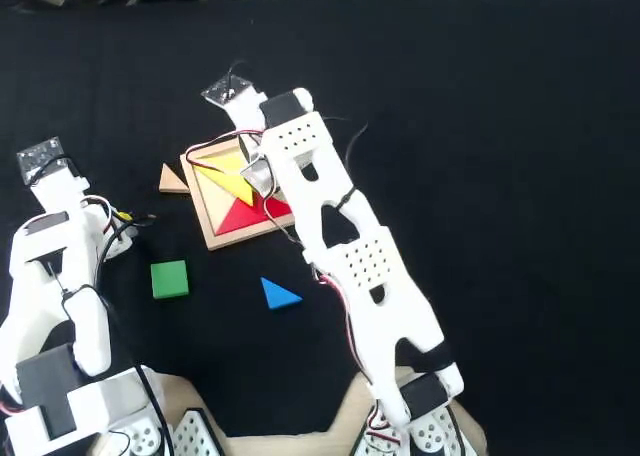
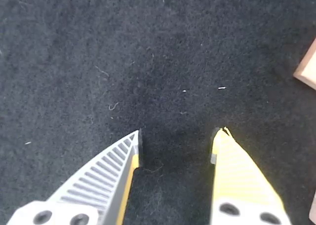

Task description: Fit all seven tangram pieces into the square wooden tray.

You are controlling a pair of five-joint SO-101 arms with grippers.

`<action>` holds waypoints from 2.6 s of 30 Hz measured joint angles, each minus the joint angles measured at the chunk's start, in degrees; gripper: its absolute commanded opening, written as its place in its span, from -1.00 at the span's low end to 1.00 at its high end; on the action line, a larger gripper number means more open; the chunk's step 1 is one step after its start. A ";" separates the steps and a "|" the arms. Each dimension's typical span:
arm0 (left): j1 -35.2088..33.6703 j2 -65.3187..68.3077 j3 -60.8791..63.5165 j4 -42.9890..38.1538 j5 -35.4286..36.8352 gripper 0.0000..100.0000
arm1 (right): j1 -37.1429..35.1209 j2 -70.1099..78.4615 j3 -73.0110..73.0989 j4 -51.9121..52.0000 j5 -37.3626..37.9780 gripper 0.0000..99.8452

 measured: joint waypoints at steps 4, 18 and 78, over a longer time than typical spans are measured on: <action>0.00 0.00 0.00 0.00 0.00 -0.52 | -2.55 0.09 -3.96 0.88 0.09 -0.98; 0.00 0.00 0.00 0.00 0.00 -0.52 | -8.53 0.53 -5.89 1.05 0.09 -0.98; 0.00 0.00 0.00 0.00 0.18 -0.52 | 0.00 10.29 -15.74 1.23 9.58 -0.98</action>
